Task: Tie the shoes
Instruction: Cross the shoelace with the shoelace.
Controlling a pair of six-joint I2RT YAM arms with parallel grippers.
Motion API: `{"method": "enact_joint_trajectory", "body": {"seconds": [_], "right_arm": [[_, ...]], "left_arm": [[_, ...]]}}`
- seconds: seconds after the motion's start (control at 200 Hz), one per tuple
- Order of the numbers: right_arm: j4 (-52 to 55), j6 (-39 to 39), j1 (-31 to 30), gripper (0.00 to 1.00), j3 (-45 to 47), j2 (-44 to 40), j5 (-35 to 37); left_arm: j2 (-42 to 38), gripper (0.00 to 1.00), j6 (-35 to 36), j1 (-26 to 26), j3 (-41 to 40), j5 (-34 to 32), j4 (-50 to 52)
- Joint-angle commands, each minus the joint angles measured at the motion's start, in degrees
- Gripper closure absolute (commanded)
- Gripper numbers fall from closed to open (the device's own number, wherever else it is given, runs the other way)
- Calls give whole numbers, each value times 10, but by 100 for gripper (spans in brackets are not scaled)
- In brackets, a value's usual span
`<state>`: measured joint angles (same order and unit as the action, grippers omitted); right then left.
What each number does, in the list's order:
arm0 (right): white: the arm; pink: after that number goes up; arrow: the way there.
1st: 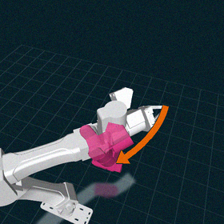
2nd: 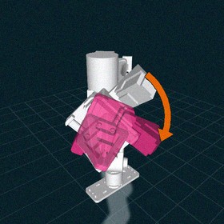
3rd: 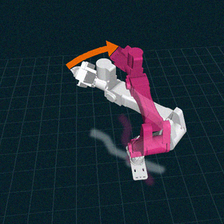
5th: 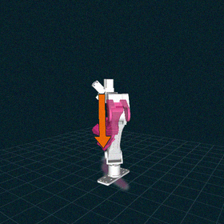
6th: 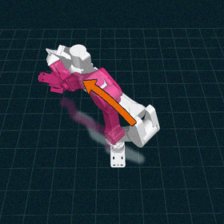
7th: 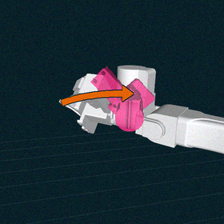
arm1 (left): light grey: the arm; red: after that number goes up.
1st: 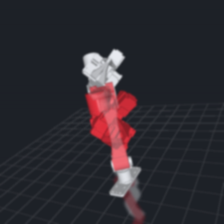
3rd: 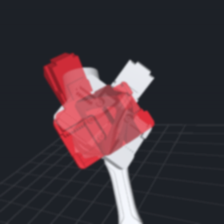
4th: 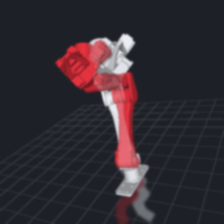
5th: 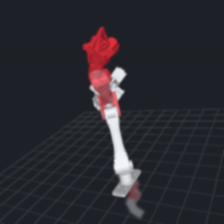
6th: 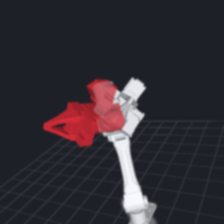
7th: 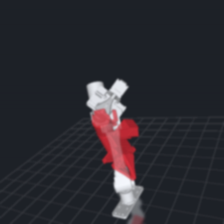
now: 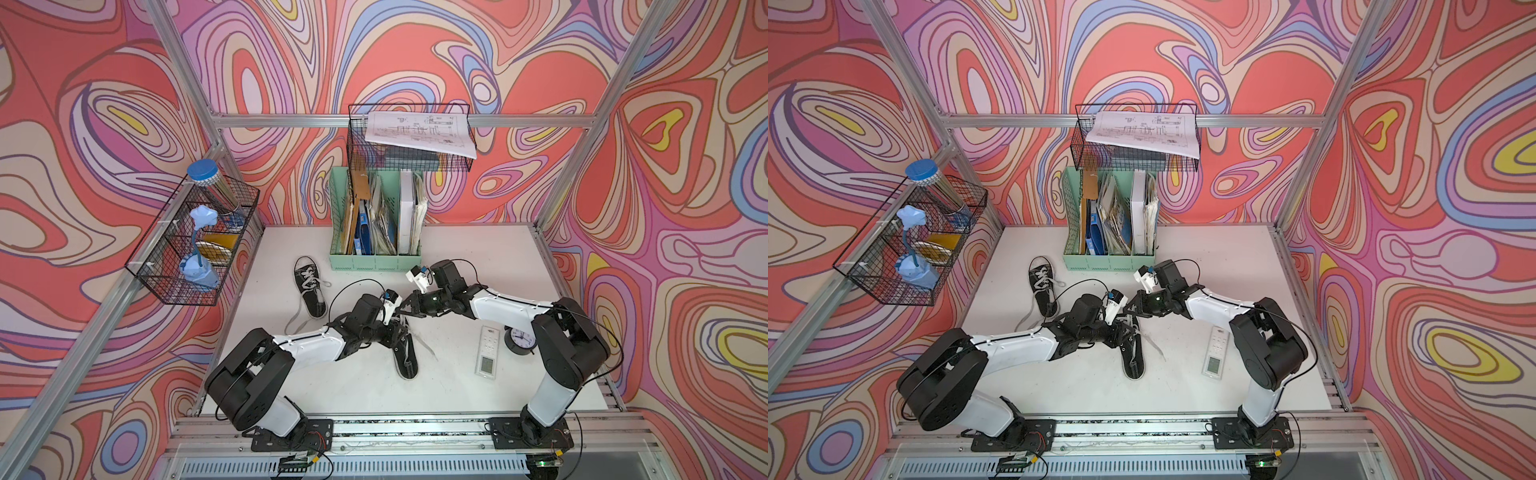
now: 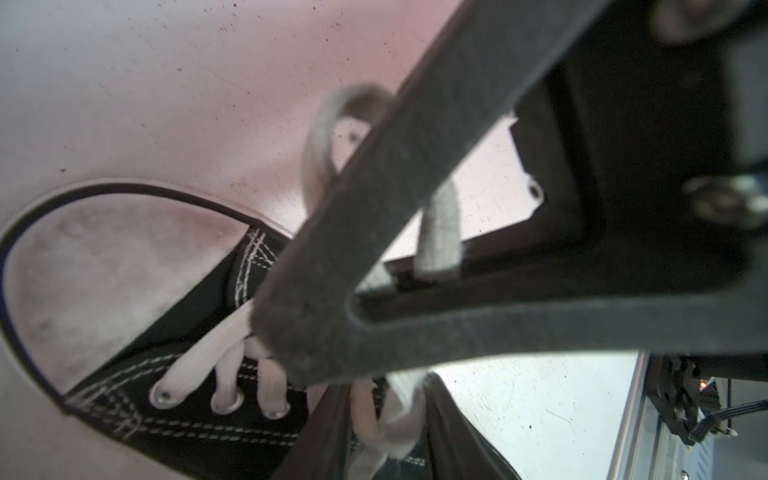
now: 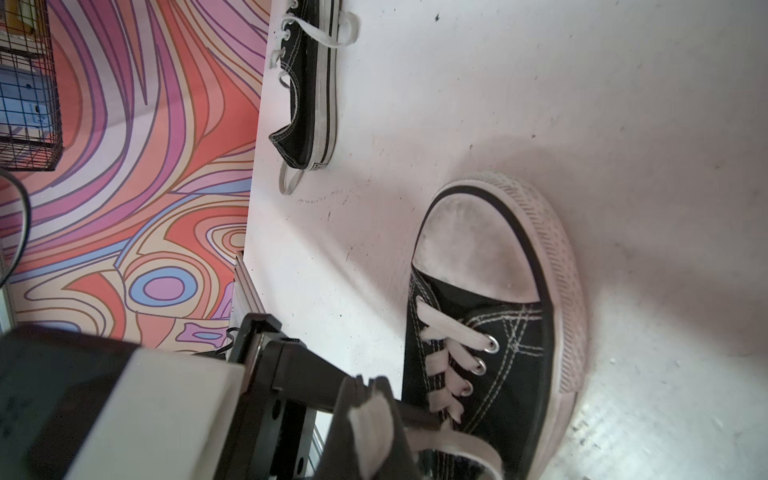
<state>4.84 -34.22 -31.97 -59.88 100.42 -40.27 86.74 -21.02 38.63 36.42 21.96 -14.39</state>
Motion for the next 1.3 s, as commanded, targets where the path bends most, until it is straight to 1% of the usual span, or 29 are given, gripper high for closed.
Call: {"method": "enact_joint_trajectory", "body": {"seconds": [0.0,0.265,0.396,0.666,0.721,0.796,0.841,0.981,1.157,1.187,1.227,1.292], "right_arm": [[-23,-5,-3,100,8,-12,2],[-32,-11,-5,100,12,-13,-1],[-34,-12,-5,100,14,-14,-2],[-28,-8,-5,100,25,-24,8],[-19,-4,-5,100,28,-31,17],[3,9,-5,93,31,-44,40],[19,17,-5,86,32,-53,57],[59,38,-4,70,32,-80,96],[119,73,5,54,25,-120,139],[127,78,7,48,24,-129,147],[139,86,11,44,24,-139,158],[155,96,17,39,24,-154,172]], "left_arm": [[-1,69,8,0,10,20,-16],[18,73,3,0,16,21,-26],[22,78,1,0,16,17,-28],[23,99,-8,0,1,9,-50],[22,100,-7,0,0,10,-55],[22,100,-9,0,-5,11,-62],[22,100,-10,-1,-7,14,-69],[22,100,-9,-1,-15,24,-85],[17,100,-11,-5,-31,35,-111],[16,100,-11,-6,-32,40,-115],[17,100,-12,-6,-33,44,-118],[19,100,-10,-7,-33,50,-121]]}}
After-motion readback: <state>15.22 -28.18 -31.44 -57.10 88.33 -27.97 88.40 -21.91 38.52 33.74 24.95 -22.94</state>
